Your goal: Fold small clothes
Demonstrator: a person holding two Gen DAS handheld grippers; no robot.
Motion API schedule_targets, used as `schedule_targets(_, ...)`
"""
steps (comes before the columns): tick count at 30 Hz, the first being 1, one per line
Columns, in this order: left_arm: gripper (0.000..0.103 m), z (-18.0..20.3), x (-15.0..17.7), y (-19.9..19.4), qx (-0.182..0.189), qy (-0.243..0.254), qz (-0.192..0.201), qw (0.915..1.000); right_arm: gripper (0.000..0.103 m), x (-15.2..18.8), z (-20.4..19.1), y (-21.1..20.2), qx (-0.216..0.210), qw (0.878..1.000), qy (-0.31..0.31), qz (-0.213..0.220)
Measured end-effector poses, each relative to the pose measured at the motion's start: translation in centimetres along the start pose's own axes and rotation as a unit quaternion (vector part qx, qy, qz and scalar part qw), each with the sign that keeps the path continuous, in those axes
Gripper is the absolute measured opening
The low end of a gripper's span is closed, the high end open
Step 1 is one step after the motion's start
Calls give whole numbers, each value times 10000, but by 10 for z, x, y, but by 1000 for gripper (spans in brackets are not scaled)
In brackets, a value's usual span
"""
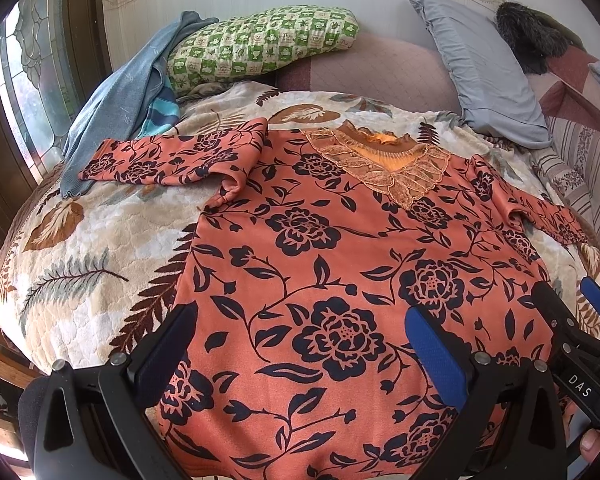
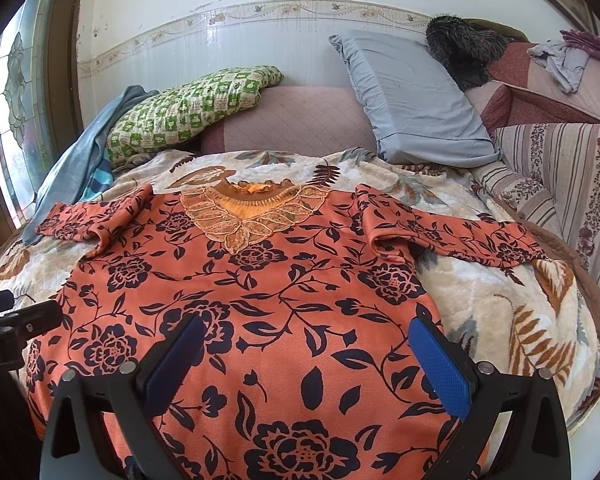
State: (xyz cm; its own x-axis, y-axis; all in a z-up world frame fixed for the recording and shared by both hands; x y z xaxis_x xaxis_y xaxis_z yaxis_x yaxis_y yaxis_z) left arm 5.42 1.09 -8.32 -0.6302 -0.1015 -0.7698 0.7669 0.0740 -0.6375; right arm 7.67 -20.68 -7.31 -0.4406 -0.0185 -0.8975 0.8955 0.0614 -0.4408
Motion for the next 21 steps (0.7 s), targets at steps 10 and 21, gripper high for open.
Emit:
schedule_targets(10,103,1,0,0,1,13,-6,10000,103,0,0,0,4,10000,-1,4)
schedule_targets(21,103,-5,3,3,35,-72,-88,9999,103,2,1,2,-17,10000,71,-59)
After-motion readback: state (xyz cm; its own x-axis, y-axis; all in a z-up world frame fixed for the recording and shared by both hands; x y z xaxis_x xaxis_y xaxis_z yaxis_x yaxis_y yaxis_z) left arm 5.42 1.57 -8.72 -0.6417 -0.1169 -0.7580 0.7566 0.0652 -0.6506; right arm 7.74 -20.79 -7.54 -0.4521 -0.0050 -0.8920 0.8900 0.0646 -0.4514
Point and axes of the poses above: each gripper's, at about its wrist camera, not at the fingertips, and y roughly the way its jaws point, z to its right, x to its underside, the point moved 9 cm from there along y, roughly the way its jaws point, and after that the axes turned 11 degrees about z, right-handed, at the moved point
